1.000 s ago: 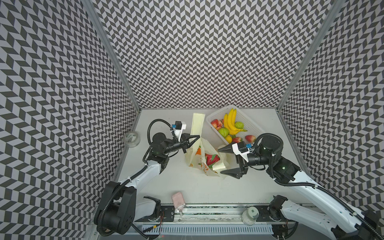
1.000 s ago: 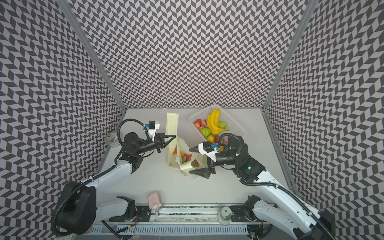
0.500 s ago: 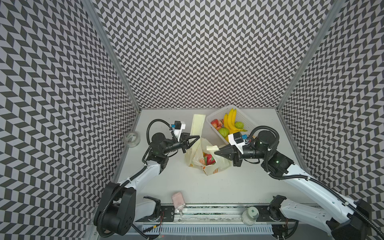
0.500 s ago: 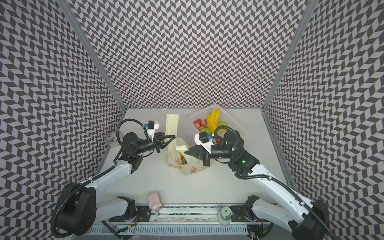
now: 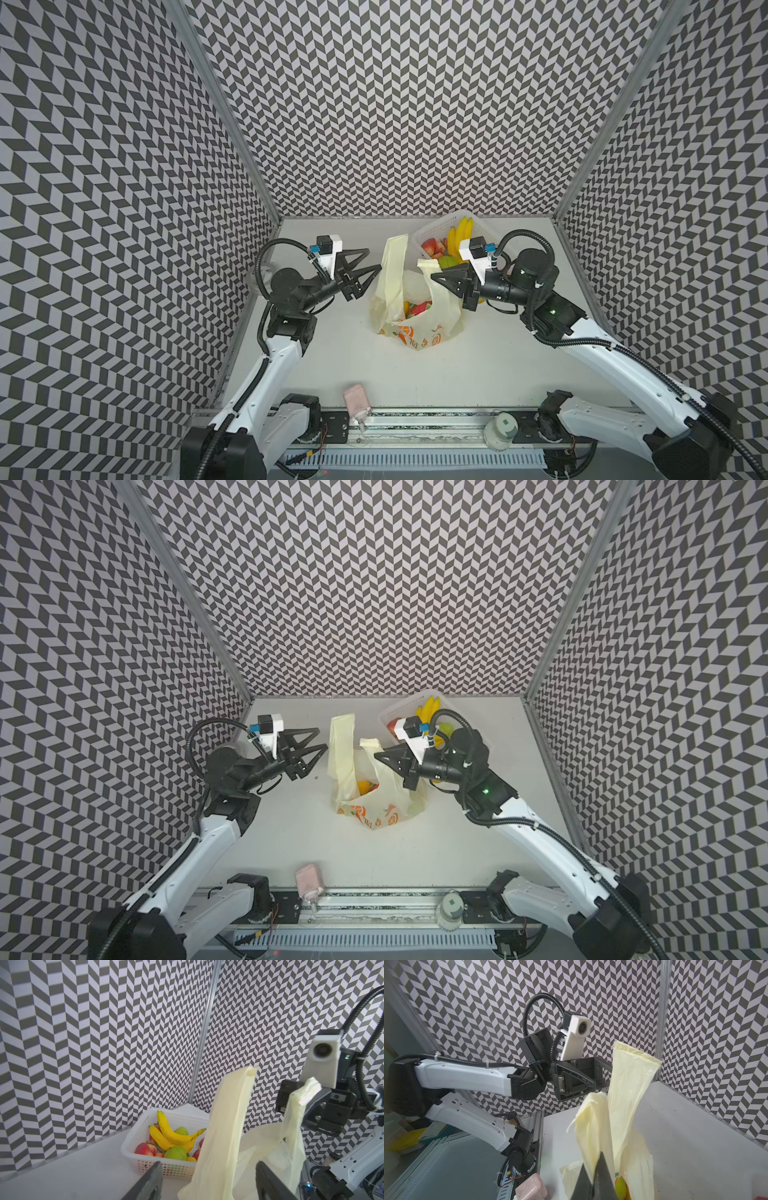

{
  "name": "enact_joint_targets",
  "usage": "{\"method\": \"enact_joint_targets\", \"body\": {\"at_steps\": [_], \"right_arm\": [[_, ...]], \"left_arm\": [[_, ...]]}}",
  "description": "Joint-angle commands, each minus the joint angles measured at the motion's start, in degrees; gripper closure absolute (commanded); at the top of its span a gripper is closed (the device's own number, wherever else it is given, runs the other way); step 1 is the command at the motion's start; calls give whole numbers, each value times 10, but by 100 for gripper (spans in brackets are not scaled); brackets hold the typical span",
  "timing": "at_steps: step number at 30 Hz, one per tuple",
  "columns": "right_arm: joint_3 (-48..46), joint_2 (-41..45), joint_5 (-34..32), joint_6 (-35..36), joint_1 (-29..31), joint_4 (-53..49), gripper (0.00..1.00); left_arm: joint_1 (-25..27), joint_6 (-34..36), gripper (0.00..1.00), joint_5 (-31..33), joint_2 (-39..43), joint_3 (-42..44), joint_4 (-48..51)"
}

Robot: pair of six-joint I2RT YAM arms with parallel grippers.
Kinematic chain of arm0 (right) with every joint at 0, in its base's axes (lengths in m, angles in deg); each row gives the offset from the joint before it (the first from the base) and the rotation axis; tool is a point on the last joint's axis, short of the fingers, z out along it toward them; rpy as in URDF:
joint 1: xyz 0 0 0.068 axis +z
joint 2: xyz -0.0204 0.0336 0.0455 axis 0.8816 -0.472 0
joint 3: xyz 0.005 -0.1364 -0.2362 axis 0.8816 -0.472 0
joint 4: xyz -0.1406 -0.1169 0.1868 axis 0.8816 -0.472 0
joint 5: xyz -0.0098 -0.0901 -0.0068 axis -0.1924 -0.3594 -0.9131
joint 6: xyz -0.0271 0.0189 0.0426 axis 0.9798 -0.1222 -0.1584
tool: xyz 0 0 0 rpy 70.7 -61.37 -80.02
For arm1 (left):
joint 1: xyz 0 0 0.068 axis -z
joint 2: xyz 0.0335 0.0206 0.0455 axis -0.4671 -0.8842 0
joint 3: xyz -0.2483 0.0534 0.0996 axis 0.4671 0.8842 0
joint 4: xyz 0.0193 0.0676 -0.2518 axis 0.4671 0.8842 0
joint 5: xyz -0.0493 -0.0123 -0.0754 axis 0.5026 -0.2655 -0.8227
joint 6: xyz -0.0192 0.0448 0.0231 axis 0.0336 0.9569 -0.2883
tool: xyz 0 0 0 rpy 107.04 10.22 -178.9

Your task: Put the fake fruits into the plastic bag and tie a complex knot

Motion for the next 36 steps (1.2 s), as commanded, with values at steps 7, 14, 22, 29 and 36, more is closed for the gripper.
{"method": "enact_joint_targets", "body": {"at_steps": [7, 14, 22, 29, 36], "right_arm": [[-1, 9, 16, 0, -8, 44, 100], [-17, 24, 52, 6, -8, 52, 100], [-24, 34, 72, 15, -8, 51, 100], [-20, 29, 73, 16, -8, 47, 100], [-2, 33, 112, 49, -38, -36, 73]], "left_arm": [[137, 55, 32, -14, 104, -17, 41], [249, 117, 25, 90, 14, -95, 69], [263, 104, 28, 76, -81, -137, 24], [283, 113, 51, 71, -101, -144, 19], [282, 156, 100, 86, -89, -167, 77]]}}
